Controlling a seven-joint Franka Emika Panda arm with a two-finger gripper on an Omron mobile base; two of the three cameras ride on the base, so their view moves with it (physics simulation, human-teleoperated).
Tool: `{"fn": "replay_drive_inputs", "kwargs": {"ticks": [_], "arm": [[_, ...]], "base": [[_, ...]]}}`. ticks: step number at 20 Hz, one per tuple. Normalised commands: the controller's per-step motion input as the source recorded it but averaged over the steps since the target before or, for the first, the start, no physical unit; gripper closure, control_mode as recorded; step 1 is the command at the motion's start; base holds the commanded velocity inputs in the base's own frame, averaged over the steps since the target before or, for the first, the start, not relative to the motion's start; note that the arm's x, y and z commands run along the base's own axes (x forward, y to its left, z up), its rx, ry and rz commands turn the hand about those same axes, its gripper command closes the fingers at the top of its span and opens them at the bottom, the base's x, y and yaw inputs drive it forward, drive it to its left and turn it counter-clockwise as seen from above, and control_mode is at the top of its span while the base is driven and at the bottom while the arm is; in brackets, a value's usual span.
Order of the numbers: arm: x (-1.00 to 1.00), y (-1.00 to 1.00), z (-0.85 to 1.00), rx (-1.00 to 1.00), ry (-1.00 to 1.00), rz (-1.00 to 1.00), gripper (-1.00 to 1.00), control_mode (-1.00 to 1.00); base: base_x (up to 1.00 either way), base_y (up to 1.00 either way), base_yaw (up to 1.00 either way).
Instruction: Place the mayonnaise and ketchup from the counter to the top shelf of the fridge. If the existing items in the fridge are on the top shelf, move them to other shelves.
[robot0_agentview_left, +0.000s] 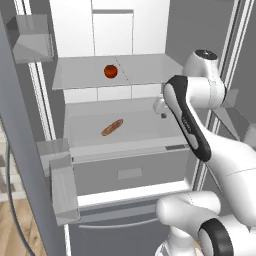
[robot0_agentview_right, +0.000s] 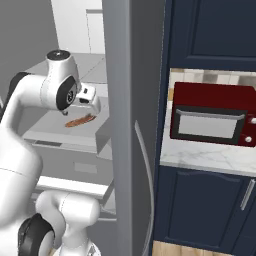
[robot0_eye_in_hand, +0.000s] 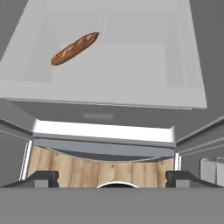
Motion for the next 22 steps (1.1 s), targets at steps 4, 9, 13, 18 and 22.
{"fn": "replay_drive_inputs", "kwargs": {"ticks": [4,9,13,18,22], "arm": [[-0.43,0.1,0.0,0.0,-0.07,0.01,-1.0,-1.0],[-0.12,0.08,0.0,0.0,-0.04,0.01,-1.0,1.0],[0.0,0.0,0.0,0.0,0.0,0.0,-1.0,1.0],[0.0,0.0,0.0,0.0,0.0,0.0,-1.0,1.0],[0.0,0.0,0.0,0.0,0.0,0.0,-1.0,1.0]], "base": [[0.0,0.0,0.0],[0.0,0.03,0.0],[0.02,0.17,0.0],[0.1,0.62,0.0],[0.32,0.72,0.0]]}}
